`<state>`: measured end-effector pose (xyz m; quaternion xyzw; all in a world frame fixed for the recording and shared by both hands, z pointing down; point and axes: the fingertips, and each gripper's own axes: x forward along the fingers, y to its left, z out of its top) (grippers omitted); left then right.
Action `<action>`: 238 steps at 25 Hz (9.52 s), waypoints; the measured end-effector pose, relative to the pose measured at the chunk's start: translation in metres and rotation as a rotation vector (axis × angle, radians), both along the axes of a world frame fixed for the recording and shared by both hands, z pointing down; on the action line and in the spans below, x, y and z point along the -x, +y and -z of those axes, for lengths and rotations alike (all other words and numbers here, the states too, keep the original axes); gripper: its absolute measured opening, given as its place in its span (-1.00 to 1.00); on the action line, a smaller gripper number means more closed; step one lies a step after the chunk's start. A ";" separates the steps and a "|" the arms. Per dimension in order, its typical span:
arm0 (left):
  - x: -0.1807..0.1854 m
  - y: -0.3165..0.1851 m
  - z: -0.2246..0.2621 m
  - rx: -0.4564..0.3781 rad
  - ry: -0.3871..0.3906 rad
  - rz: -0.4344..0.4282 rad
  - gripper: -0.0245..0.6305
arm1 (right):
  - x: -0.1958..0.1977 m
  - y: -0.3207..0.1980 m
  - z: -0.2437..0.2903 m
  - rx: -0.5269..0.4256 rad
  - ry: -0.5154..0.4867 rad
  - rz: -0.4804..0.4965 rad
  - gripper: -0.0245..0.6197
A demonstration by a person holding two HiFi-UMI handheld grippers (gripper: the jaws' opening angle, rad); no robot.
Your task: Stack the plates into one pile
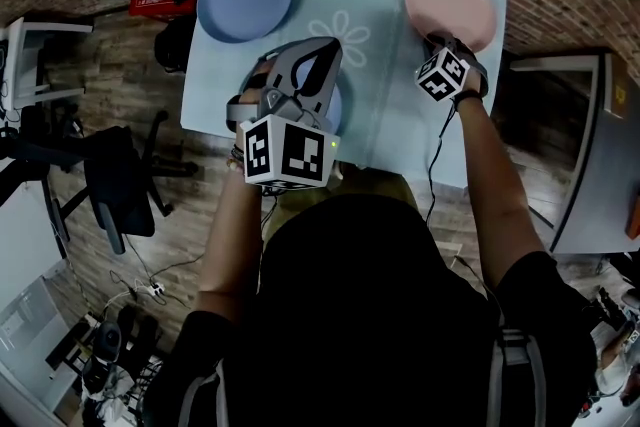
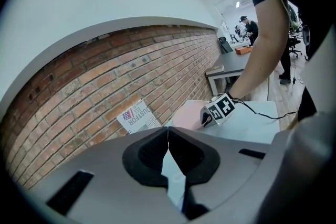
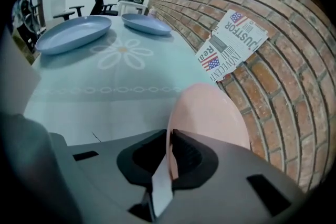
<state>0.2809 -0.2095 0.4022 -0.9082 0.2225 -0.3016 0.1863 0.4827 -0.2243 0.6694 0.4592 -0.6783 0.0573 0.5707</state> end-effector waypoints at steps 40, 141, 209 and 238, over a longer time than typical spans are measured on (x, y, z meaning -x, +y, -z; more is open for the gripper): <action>0.069 0.033 0.088 -0.134 0.107 -0.290 -0.85 | 0.225 0.111 0.328 -0.498 0.206 0.168 -0.77; 0.393 -0.110 0.014 0.012 0.058 0.219 -0.85 | 0.474 -0.114 0.059 0.102 0.086 0.671 -0.76; 0.360 -0.118 0.009 0.021 0.042 0.053 -0.85 | 0.449 -0.127 0.093 -0.004 0.056 0.396 -0.34; 0.214 0.035 0.032 -0.025 0.044 -0.054 -0.85 | 0.372 0.065 0.274 -0.437 -0.151 0.353 -0.34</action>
